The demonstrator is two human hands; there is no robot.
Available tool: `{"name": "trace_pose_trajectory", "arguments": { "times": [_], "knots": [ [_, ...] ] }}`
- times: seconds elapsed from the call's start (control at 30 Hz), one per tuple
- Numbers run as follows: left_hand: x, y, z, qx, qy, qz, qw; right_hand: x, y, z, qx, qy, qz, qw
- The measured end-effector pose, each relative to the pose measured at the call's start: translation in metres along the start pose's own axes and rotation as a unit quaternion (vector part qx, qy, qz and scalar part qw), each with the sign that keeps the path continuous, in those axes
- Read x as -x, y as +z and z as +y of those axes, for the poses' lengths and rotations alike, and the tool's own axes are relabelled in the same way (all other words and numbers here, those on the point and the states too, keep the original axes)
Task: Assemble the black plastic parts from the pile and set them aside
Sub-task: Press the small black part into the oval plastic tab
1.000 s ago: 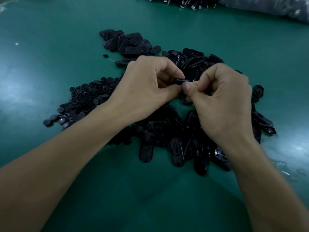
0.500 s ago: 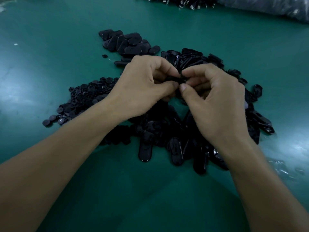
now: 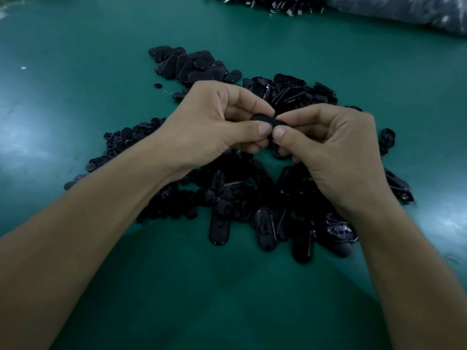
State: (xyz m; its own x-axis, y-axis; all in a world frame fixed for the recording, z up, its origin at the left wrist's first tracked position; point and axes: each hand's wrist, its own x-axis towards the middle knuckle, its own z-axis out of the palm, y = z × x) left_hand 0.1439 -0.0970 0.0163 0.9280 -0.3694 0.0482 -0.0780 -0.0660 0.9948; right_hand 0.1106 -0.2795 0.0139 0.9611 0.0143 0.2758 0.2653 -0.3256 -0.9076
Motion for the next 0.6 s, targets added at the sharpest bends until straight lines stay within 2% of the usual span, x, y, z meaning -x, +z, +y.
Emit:
{"name": "trace_pose_trajectory", "arguments": {
  "times": [0.27, 0.6],
  "knots": [
    [0.0005, 0.0031, -0.0013, -0.003, -0.004, 0.005, 1.000, -0.0005, -0.0028, 0.0012, 0.041, -0.006, -0.009, 0.999],
    [0.0004, 0.0062, -0.0032, -0.009, 0.008, 0.021, 1.000, -0.0001, 0.0047, 0.0050, 0.052, -0.001, 0.026, 0.998]
  ]
}}
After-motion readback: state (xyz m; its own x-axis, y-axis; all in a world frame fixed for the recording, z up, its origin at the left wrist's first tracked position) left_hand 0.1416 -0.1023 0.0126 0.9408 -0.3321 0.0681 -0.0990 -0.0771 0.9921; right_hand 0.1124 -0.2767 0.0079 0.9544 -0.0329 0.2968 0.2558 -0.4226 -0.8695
